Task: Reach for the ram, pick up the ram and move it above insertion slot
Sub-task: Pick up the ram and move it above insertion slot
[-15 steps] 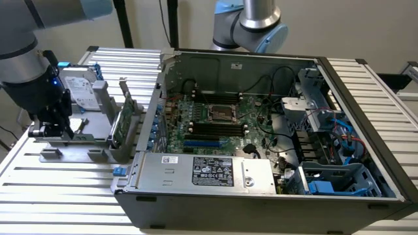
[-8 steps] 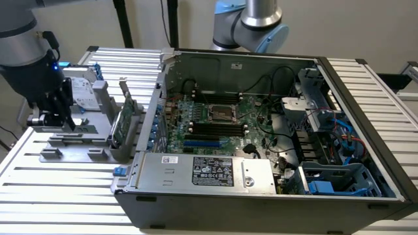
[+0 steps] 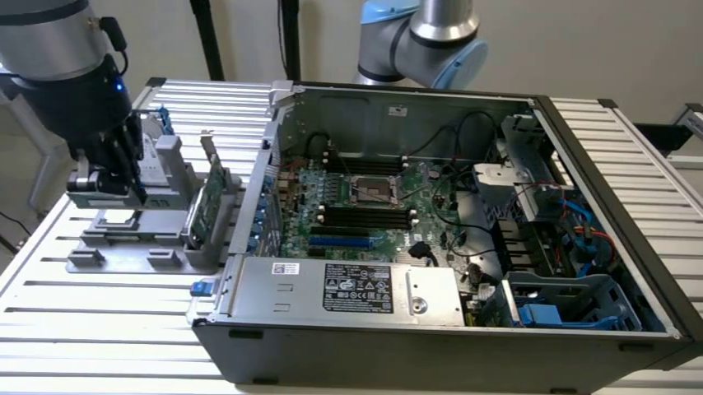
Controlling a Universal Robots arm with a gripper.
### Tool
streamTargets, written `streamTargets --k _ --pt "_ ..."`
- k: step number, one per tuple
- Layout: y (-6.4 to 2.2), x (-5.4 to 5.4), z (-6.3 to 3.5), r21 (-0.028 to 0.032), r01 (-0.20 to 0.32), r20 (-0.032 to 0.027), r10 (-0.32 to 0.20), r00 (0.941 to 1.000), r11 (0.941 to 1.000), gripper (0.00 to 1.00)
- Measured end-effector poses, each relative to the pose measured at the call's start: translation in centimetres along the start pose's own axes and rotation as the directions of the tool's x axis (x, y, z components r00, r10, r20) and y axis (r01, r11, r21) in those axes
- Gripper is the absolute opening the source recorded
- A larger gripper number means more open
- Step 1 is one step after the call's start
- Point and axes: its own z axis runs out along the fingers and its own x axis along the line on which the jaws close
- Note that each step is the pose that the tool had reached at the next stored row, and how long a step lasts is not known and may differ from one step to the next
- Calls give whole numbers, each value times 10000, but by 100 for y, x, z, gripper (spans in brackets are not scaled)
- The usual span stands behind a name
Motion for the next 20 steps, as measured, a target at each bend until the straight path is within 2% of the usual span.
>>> streamTargets --k 16,20 --pt "-689 36 -645 -1 0 6 0 10000 10000 14" --pt "-830 29 -752 0 0 9 0 10000 10000 14"
